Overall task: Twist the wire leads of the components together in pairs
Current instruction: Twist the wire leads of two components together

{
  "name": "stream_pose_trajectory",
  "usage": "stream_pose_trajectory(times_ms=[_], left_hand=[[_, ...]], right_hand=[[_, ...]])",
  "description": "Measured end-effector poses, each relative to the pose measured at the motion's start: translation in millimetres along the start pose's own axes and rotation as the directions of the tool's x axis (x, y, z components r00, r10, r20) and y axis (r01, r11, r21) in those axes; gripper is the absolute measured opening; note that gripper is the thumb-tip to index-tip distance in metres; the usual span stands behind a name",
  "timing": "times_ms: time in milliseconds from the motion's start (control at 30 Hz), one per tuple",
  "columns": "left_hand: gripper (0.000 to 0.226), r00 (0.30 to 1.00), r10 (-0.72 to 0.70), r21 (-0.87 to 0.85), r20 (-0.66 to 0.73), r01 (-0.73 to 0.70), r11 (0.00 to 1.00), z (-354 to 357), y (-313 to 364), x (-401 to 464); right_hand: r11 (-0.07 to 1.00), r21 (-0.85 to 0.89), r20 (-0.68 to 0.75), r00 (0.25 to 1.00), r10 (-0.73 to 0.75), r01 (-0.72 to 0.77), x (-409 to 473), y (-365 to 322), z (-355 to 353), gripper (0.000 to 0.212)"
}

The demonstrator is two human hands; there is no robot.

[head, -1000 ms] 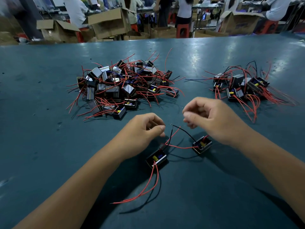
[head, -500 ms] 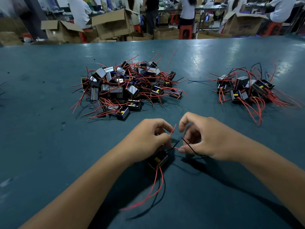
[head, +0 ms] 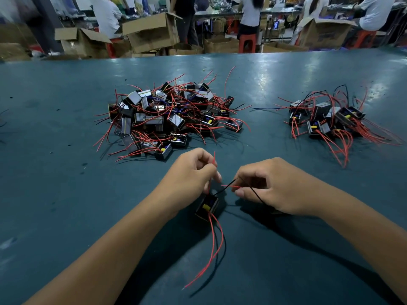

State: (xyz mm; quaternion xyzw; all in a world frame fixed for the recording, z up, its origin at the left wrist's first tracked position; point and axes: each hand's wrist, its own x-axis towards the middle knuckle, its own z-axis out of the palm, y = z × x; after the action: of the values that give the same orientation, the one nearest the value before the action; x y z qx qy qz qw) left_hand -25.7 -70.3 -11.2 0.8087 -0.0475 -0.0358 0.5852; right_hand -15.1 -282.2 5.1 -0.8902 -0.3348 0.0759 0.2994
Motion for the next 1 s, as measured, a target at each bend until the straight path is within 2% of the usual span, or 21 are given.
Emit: stream_pose_trajectory(times_ms=[33,100,167,200,333,467,667,867,1000], left_hand=[[0.015,1.000,-0.012,-0.027,-0.003,0.012,1.000,-1,0,0],[0.039,1.000,0.008,-0.037,0.026,-0.007,0.999,-3,-1,0],[0.061,0.992,0.096,-0.001,0.085,-0.096,0.995,-3,-1,-1],[0.063,0.984,0.139,0.028,0.110,-0.142,0.989,-3,0,0],[0.037,0.973,0.208,0.064,0.104,-0.215,0.975,-1,-1,1],[0.016,0.964,0.245,-0.007,0.100,-0.245,0.969,0,0,1],[0.007,0.926,0.341,0.057,0.159,-0.354,0.934,-4,-3,2],[0.011,0.928,0.336,0.102,0.161,-0.354,0.930,-4,-3,2],[0.008,0.933,0.343,0.096,0.108,-0.354,0.930,-6,-2,1]], right_hand=[[0.999,0.043,-0.022,1.000,0.012,-0.011,0,1,-1,0.008],[0.985,0.168,-0.057,0.997,0.046,-0.036,1,4,-1,0.010],[0.970,0.238,-0.080,0.995,0.062,-0.041,3,7,1,0.006],[0.968,0.250,-0.094,0.994,0.061,-0.036,3,8,2,0.007],[0.945,0.327,-0.113,0.992,0.063,-0.023,3,8,3,0.003],[0.926,0.378,-0.119,0.991,0.059,-0.010,4,6,3,0.015],[0.911,0.412,-0.139,0.988,0.063,0.000,5,1,6,0.012],[0.873,0.488,-0.170,0.980,0.099,-0.003,7,0,13,0.015],[0.862,0.507,-0.186,0.973,0.138,-0.025,5,1,12,0.016]])
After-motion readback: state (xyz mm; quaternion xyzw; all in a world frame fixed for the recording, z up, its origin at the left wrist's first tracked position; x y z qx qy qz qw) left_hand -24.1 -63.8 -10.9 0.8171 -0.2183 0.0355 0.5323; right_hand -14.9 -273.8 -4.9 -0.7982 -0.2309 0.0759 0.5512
